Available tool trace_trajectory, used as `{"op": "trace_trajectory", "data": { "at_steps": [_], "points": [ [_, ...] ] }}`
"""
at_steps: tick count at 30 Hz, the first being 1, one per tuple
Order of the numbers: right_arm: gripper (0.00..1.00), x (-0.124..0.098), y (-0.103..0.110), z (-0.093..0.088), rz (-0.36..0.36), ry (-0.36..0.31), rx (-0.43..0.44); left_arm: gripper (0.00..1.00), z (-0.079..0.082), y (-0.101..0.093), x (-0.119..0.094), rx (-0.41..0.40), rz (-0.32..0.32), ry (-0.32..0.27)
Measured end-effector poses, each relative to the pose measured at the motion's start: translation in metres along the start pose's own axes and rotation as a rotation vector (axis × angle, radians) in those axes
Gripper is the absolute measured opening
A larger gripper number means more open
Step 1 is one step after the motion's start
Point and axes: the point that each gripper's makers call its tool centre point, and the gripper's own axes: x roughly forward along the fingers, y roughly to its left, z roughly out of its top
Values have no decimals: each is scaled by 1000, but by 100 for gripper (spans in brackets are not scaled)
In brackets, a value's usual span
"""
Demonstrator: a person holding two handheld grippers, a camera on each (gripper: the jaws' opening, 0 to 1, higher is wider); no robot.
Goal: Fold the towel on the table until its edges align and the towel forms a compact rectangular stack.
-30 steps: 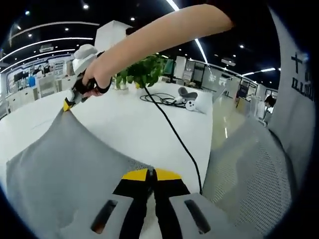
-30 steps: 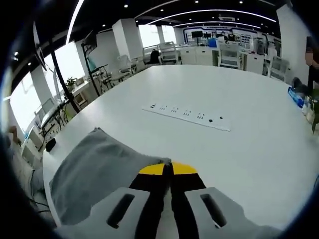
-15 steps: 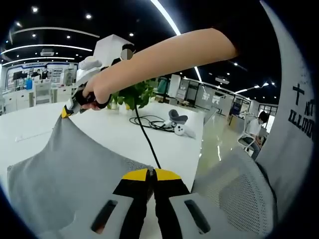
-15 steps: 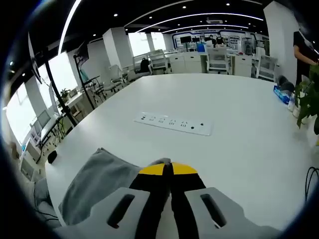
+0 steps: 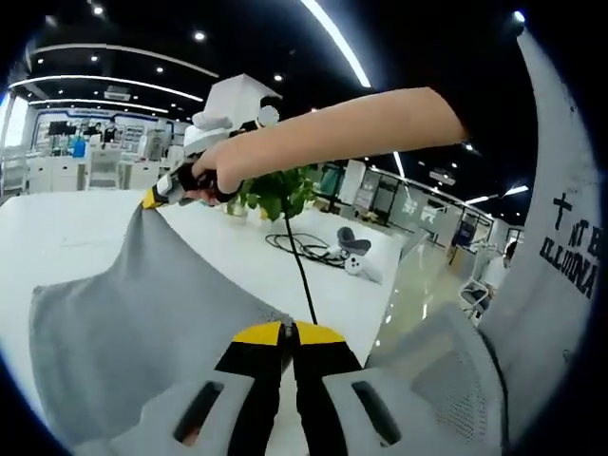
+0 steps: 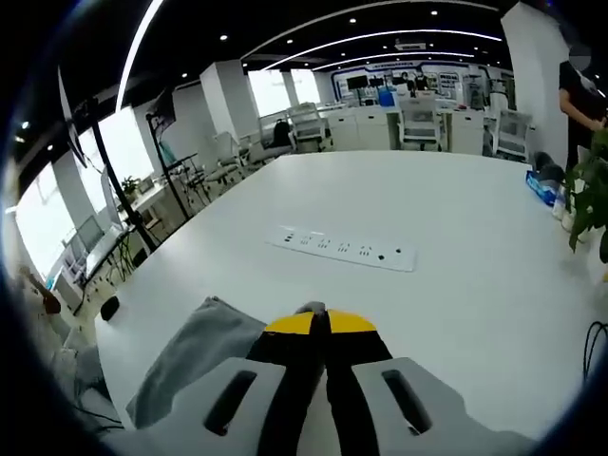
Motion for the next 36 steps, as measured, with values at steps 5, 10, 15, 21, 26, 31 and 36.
{"op": "trace_trajectory", "data": {
  "at_steps": [5,10,15,21,26,31,36],
  "points": [
    [1,4,24,4,29,3,-17,3,7,7,-14,-6,36,-22],
    [1,12,40,10,67,9,-30,3,5,14,-32,25,55,-6],
    [1,22,57,16,97,13,-46,3,-4,38,-59,-13,160,22],
    [1,33,72,19,124,13,-43,4,-15,58,-87,-68,245,5],
    [1,40,85,16,146,25,-50,4,-22,71,-108,-108,291,-2],
    [1,49,99,16,167,31,-57,4,-28,77,-118,-109,314,10],
    [1,58,113,13,183,39,-65,4,-37,83,-125,-138,340,14]
  ]
}}
